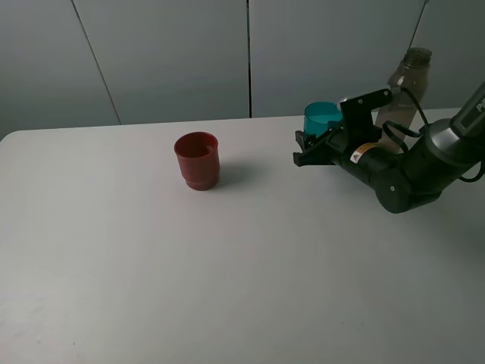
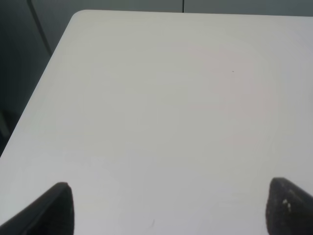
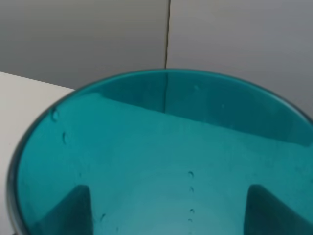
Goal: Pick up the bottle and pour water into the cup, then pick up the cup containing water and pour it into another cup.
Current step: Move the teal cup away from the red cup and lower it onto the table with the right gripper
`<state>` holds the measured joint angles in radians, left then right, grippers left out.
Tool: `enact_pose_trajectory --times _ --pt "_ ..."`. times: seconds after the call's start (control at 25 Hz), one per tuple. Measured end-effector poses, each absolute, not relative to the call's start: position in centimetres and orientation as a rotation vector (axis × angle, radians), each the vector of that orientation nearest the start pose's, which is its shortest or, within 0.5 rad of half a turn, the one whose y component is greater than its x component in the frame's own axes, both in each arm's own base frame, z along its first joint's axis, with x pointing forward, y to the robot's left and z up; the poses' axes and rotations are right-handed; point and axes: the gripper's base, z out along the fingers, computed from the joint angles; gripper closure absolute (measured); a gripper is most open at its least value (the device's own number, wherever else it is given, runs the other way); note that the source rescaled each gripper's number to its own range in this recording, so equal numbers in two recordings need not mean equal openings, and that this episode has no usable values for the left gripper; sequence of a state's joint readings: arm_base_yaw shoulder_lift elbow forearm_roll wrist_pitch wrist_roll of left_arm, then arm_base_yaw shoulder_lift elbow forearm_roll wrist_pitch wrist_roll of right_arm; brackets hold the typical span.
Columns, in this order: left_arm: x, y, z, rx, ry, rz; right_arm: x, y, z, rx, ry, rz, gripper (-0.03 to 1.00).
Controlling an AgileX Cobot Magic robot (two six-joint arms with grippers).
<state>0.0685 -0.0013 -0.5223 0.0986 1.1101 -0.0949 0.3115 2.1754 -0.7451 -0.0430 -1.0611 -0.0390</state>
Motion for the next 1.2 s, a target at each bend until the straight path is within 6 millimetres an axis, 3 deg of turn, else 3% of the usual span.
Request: enact_pose_trajectory --times 0.56,1.2 --pt "-1.1 0.7 28.0 -0.178 2.060 0.102 33.6 11.4 4.9 -0.358 1.831 0.253 0.89" --pt "-1.1 0.7 28.0 -0.178 2.060 0.102 33.6 11.6 4.7 -0.338 1.811 0.298 0.89"
